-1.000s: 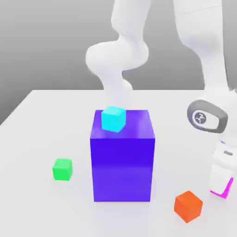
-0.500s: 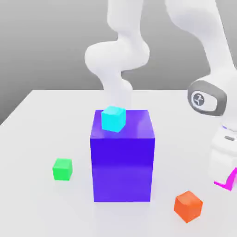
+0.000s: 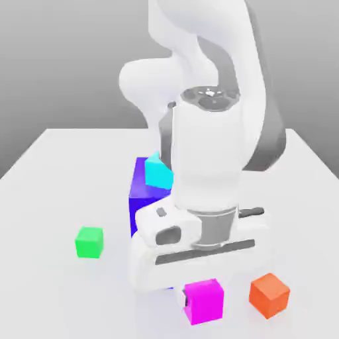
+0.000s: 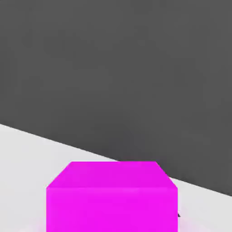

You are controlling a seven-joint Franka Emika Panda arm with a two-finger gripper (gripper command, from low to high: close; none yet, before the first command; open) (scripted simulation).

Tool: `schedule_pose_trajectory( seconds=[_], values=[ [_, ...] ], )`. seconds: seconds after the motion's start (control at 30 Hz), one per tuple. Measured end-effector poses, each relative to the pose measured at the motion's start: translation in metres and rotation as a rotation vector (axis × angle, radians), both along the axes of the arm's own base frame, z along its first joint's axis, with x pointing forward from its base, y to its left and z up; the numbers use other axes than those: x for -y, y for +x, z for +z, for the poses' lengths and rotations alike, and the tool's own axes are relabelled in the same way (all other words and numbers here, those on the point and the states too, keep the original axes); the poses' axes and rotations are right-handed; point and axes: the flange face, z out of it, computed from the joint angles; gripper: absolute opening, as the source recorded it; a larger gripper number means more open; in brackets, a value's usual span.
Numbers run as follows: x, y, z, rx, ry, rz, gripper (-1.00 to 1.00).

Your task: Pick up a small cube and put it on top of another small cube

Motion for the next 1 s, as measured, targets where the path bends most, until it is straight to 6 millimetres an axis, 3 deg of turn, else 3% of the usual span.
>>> schedule_pose_trajectory(
  seconds=[0.2,0.37,0.4,0.57,1.0],
  values=[
    [0.126,-0.004,0.021,0.036,-0.012,-0.209,-1.00],
    [0.230,-0.032,0.040,0.064,-0.029,-0.383,-1.00],
    [0.241,-0.041,0.040,0.062,-0.026,-0.391,-1.00],
    [0.233,-0.092,0.028,0.024,0.020,-0.274,-1.00],
    [0.168,-0.233,-0.007,-0.098,0.014,0.154,-1.00]
  ],
)
